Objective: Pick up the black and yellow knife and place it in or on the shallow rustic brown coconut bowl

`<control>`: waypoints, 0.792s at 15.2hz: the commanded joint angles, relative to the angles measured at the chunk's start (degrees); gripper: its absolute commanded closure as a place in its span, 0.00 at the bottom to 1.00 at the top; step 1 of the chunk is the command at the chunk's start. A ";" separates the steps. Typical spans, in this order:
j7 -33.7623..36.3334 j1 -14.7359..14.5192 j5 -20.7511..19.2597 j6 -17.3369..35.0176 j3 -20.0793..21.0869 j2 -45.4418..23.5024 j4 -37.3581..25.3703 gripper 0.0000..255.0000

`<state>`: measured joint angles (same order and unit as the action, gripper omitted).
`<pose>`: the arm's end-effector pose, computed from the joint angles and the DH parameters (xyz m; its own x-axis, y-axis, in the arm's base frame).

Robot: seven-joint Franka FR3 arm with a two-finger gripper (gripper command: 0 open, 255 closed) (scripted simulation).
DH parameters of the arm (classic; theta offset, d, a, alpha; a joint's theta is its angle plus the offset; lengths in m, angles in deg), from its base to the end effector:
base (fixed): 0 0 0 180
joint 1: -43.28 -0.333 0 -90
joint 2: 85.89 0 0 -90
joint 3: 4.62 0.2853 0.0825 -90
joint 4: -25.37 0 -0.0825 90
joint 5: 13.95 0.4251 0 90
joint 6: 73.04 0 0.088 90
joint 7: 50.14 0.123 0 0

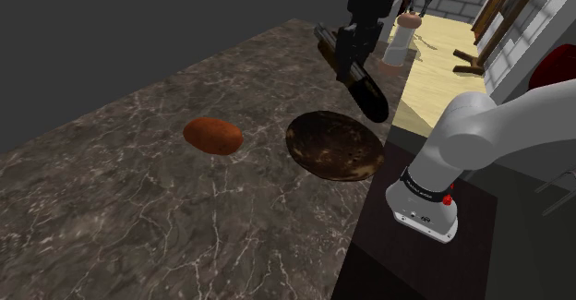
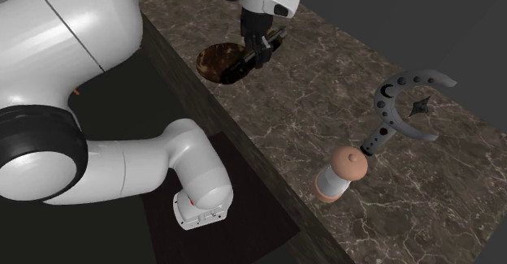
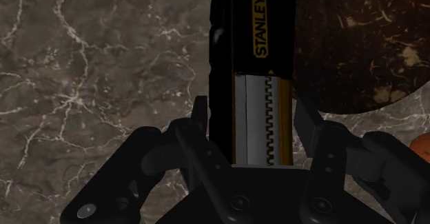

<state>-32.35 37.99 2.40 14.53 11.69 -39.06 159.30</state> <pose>0.3235 0.1831 0.5554 0.9993 -0.0103 -0.0363 -0.0128 -0.9974 -0.0712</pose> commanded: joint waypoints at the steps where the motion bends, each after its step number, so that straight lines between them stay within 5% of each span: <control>1: 2.78 -0.84 1.84 -0.10 2.45 0.15 -0.60 1.00; 8: 13.09 -3.17 8.19 0.58 12.16 -1.19 -4.28 1.00; 12: 12.61 -3.51 8.99 3.23 12.95 -0.42 -0.88 1.00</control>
<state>-19.81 34.54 11.13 17.03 24.25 -39.46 157.79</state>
